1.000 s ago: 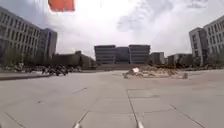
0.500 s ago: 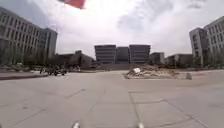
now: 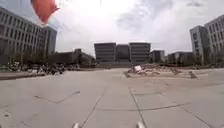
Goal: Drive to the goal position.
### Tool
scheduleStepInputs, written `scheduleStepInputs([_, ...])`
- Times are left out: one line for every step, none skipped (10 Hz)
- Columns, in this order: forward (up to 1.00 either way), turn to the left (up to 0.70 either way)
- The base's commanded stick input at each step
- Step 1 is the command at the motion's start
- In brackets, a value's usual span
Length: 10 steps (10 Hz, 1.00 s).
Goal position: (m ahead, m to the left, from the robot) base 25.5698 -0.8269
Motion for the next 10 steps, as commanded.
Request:
scheduleStepInputs([0.70,0.00])
scheduleStepInputs([0.70,0.00])
scheduleStepInputs([0.70,0.00])
scheduleStepInputs([0.70,0.00])
scheduleStepInputs([0.70,0.00])
scheduleStepInputs([0.70,0.00])
scheduleStepInputs([0.70,0.00])
scheduleStepInputs([0.70,0.00])
scheduleStepInputs([0.70,0.00])
scheduleStepInputs([0.70,0.00])
